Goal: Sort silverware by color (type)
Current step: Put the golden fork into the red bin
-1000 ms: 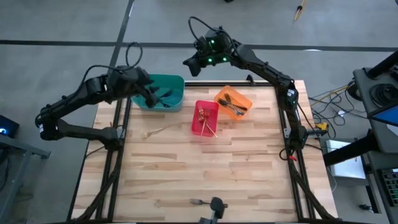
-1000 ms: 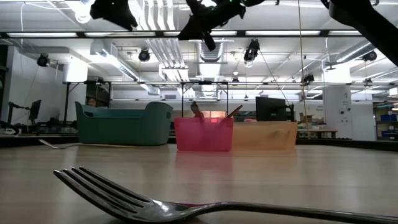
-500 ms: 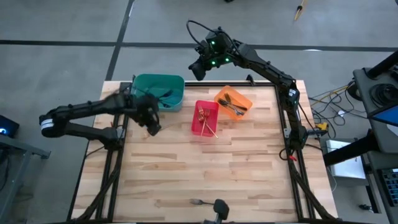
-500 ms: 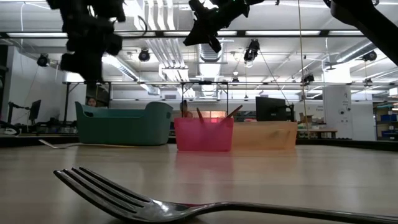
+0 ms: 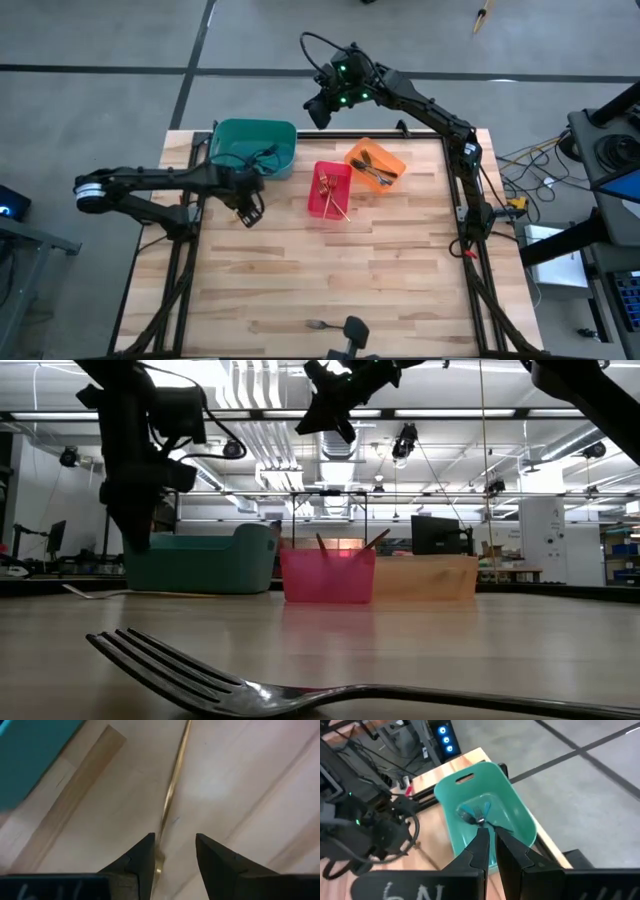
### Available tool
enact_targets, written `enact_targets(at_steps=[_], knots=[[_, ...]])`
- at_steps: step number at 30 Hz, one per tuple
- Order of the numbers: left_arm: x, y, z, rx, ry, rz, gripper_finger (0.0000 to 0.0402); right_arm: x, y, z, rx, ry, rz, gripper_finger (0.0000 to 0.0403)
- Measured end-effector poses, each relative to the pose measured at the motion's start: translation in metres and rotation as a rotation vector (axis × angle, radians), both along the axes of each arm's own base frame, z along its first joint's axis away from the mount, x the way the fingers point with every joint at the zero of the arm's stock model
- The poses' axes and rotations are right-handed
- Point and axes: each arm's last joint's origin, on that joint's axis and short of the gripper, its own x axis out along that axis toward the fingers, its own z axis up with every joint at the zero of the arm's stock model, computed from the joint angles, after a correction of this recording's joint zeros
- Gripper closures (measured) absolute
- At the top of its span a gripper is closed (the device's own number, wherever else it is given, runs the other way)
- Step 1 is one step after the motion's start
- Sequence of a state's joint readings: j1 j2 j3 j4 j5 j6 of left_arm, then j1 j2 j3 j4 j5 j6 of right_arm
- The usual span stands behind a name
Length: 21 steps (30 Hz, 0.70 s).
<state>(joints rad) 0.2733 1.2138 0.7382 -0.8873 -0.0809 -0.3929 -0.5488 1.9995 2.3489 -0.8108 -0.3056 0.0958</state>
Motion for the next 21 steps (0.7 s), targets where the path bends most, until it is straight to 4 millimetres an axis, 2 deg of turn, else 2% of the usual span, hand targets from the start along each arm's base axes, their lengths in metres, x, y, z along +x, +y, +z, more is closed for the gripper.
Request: enact_targets(at_steps=[5, 12, 21], knots=[[0.004, 0.001, -0.014, 0.018, -0.009, -0.014, 0.0281, 0.001, -0.003, 0.003, -0.024, -0.038, -0.007, 0.0381], [-0.002, 0.000, -0.035, 0.001, 0.034, 0.014, 0.0281, -0.004, -0.006, 0.016, -0.048, -0.111, -0.028, 0.0381], [-0.004, -0.001, -0.043, 0.009, 0.014, 0.019, 0.0281, -0.004, -0.006, 0.023, -0.075, -0.156, -0.028, 0.0381]])
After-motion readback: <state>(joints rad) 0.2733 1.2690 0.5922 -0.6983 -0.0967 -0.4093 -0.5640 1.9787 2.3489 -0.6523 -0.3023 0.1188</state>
